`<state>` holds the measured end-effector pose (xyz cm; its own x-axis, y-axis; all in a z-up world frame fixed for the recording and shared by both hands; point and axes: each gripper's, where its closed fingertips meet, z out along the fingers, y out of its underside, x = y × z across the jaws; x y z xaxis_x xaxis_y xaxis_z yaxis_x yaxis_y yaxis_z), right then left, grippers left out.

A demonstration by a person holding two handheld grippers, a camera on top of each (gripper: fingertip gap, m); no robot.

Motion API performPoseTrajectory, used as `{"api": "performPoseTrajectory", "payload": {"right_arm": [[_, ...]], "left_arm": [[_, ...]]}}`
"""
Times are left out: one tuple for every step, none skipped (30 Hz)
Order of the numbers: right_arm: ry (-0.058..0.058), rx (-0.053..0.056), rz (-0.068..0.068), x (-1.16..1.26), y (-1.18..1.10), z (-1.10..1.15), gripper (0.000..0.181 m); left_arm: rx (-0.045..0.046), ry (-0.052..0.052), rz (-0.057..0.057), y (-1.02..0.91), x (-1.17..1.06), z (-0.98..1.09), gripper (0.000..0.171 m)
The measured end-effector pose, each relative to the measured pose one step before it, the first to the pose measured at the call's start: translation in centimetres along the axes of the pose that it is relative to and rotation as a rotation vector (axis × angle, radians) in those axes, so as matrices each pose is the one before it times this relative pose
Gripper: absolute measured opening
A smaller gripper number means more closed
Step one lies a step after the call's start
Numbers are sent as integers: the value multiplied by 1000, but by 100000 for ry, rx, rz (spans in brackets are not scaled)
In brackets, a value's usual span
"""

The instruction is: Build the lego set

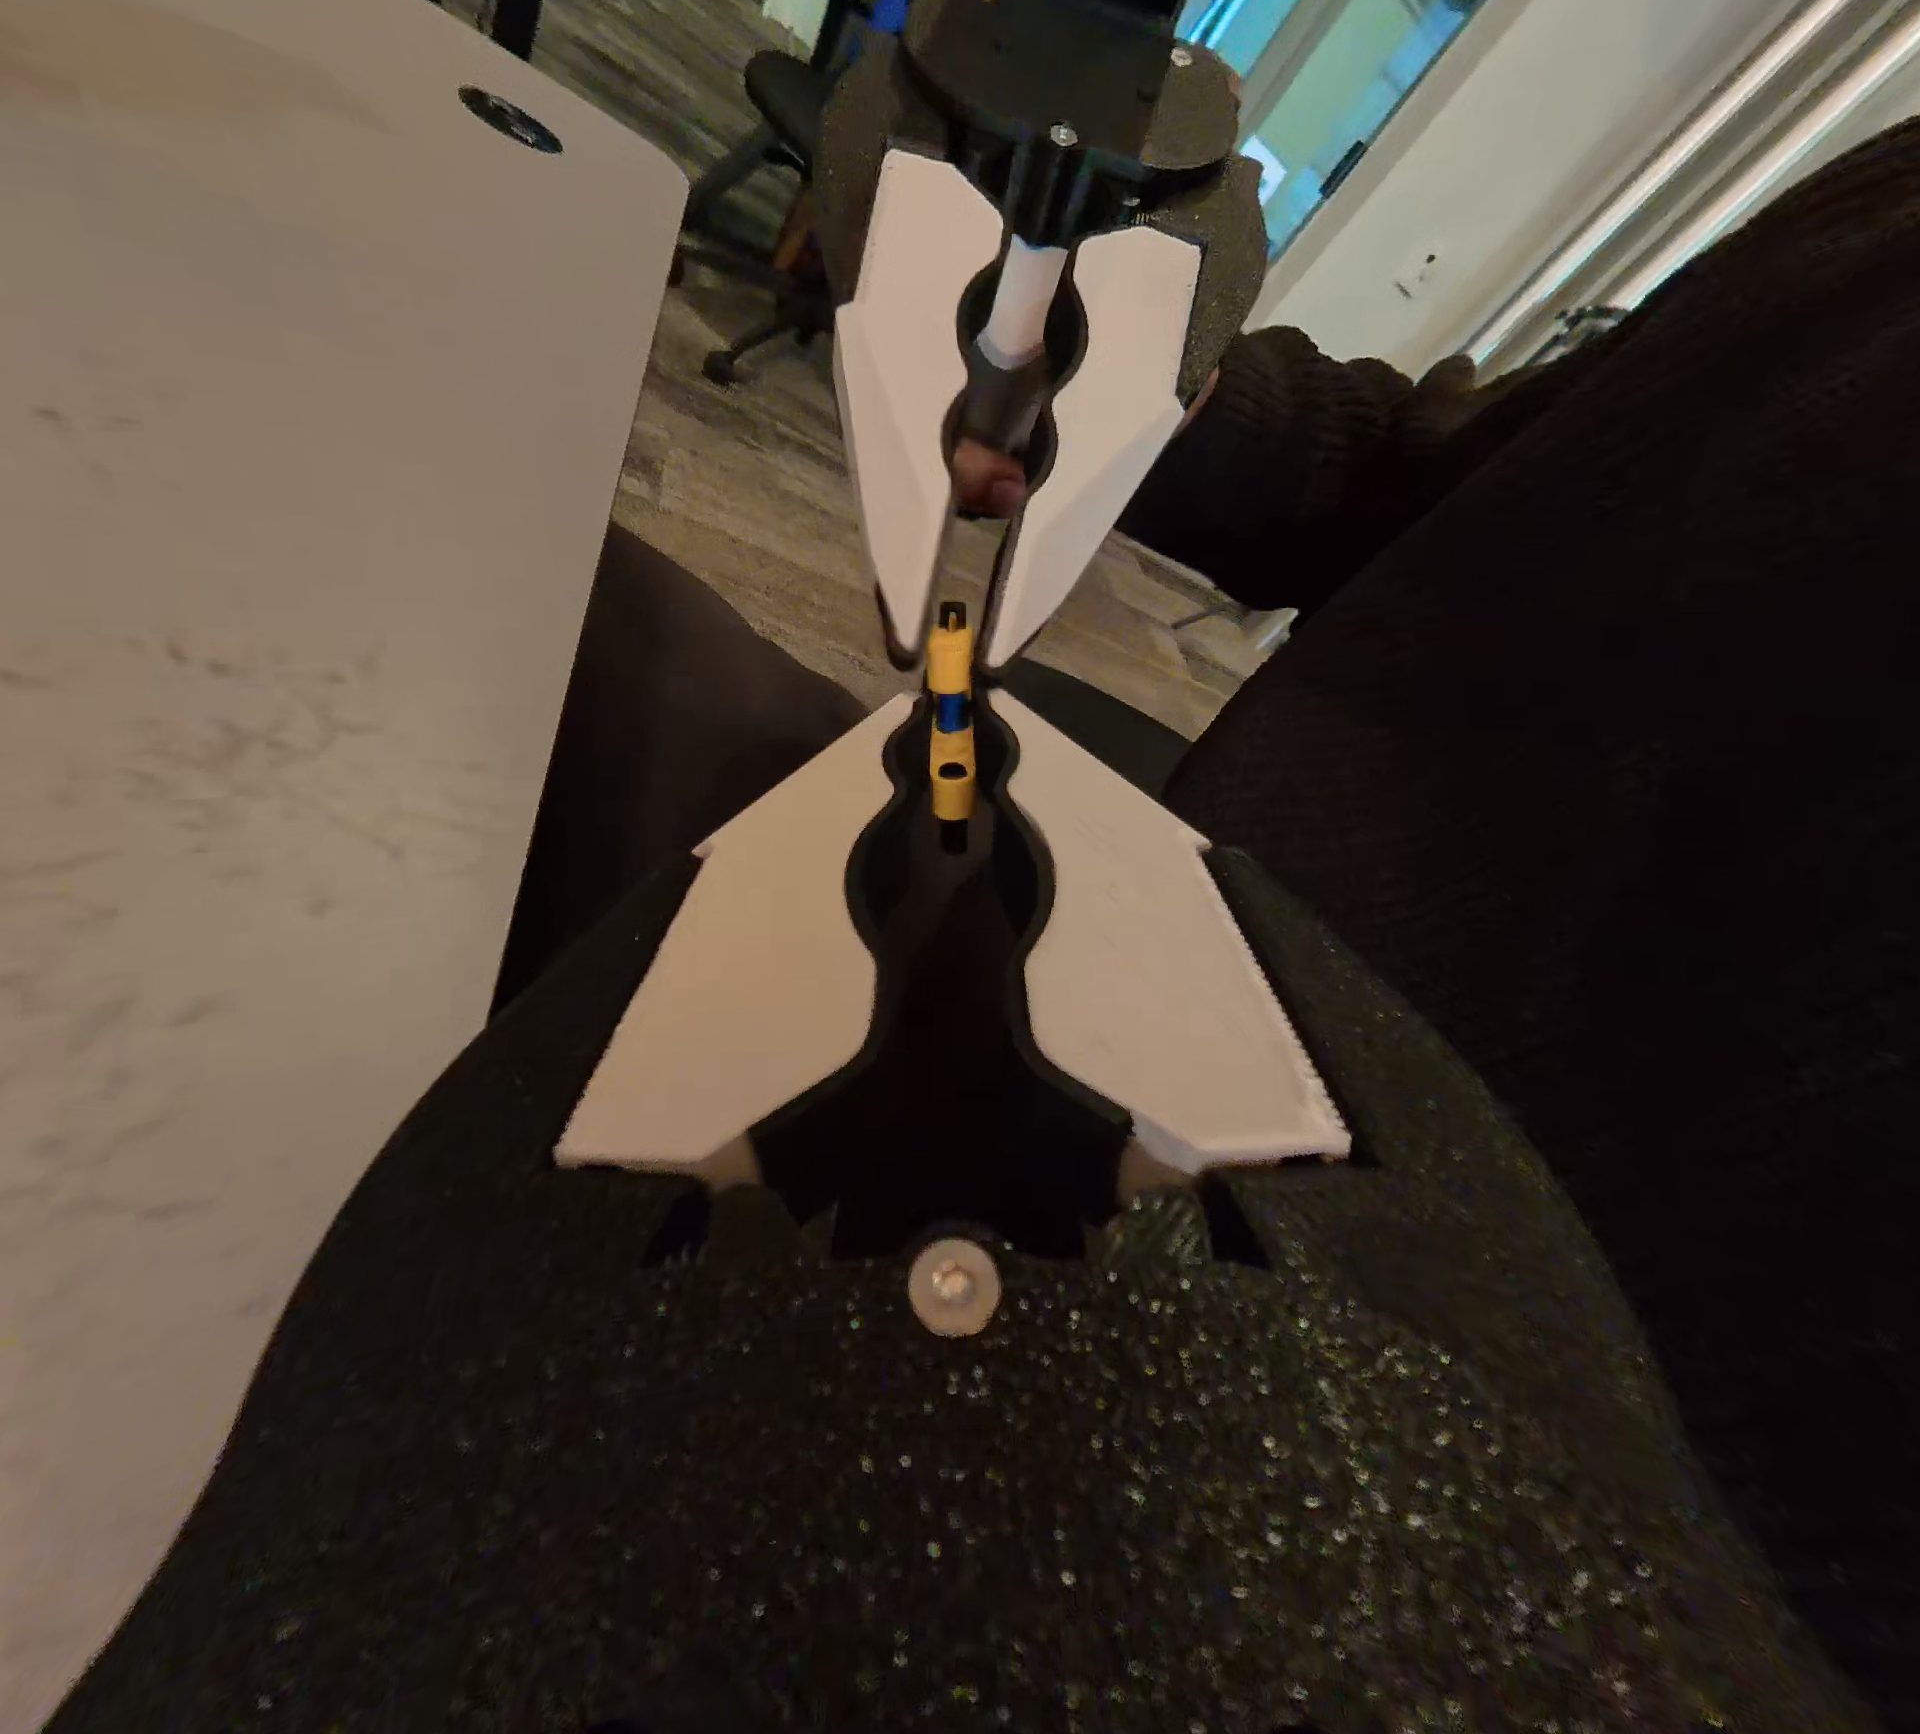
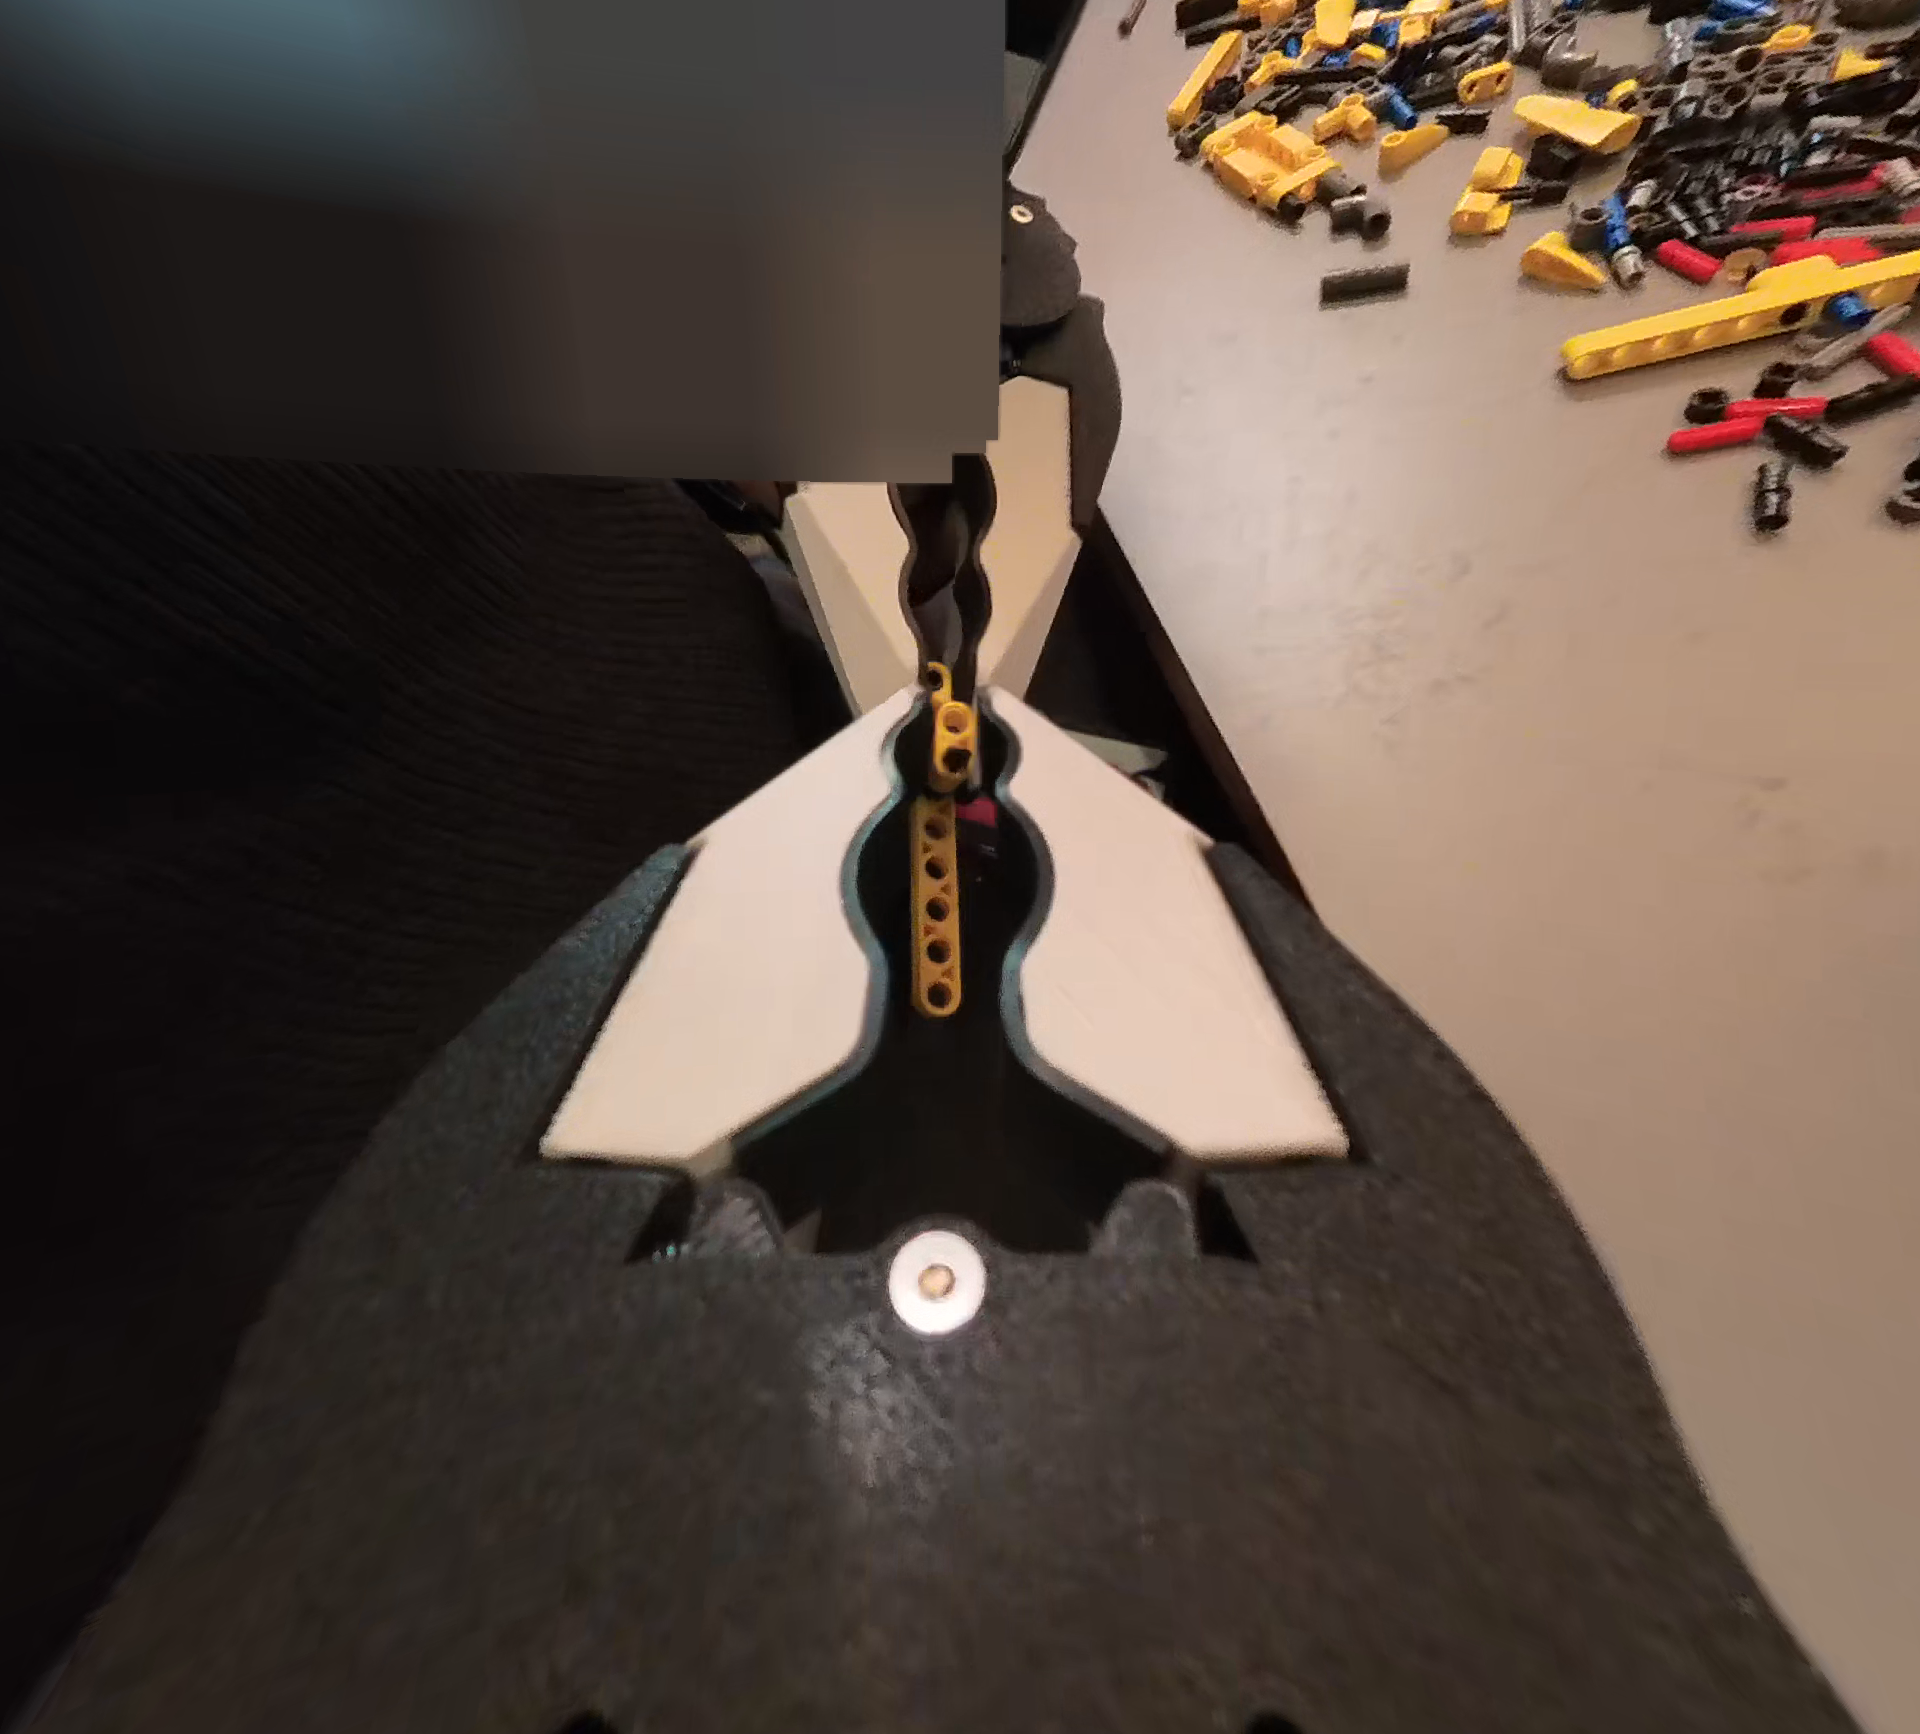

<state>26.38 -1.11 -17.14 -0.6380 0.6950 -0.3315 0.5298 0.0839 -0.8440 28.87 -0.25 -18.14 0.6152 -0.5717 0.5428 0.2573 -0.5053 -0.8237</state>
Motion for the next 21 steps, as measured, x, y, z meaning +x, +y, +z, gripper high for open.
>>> {"api": "performPoseTrajectory", "payload": {"right_arm": [[2524,948,461,338,-192,-139,22],[1903,297,-936,182,-89,-226,54],[638,1151,-1713,-93,-197,-245,71],[-332,2910,-3037,-364,-348,-238,71],[1788,3562,-2628,-107,-389,-125,71],[1391,2931,-3178,-185,-307,-24,71],[888,1939,-5038,-368,-149,117,71],[3613,-72,-6577,-47,112,255,71],[4634,-2195,-7961,35,323,366,71],[4234,-3212,-8762,-73,377,451,71],[4287,-4085,-8402,-5,381,447,71],[3135,-3867,-7208,-31,335,434,71],[1179,-2091,-4976,-155,168,415,71],[-1170,-426,-1960,-271,-23,324,71],[-3086,1263,755,-381,-215,222,70],[-3266,2298,2024,-280,-339,100,65],[-2484,3438,1924,-151,-485,-43,58],[-1719,4452,1464,-46,-634,-136,49],[-778,4519,1391,99,-671,-190,43],[-544,3921,1367,129,-596,-184,38],[-427,3029,1299,136,-476,-133,37]], "left_arm": [[1285,-301,21,-181,8,-222,5],[1667,-193,-1091,-161,-63,-278,6],[1903,24,-2254,-92,-127,-311,6],[2623,621,-3316,-105,-140,-354,6],[2968,1494,-3966,-132,-73,-349,6],[3216,1687,-4740,-157,-104,-322,5],[3585,2701,-5773,-239,2,-294,5],[3234,3234,-6692,-217,54,-211,5],[2562,3390,-6500,-118,105,-150,5],[1280,2840,-5136,33,90,-69,5],[562,2222,-2366,96,250,4,5],[-734,-238,-56,208,142,51,5],[-860,442,260,188,255,86,5],[147,1004,88,23,364,33,5],[149,1267,-44,-19,408,30,5],[28,1716,33,-32,450,1,6],[244,2119,-301,-73,486,-40,6],[826,1831,-606,-123,394,-106,6],[771,2065,-652,-90,392,-119,6],[1061,1910,-938,-105,318,-155,6],[1597,696,-929,-136,126,-178,6]]}}
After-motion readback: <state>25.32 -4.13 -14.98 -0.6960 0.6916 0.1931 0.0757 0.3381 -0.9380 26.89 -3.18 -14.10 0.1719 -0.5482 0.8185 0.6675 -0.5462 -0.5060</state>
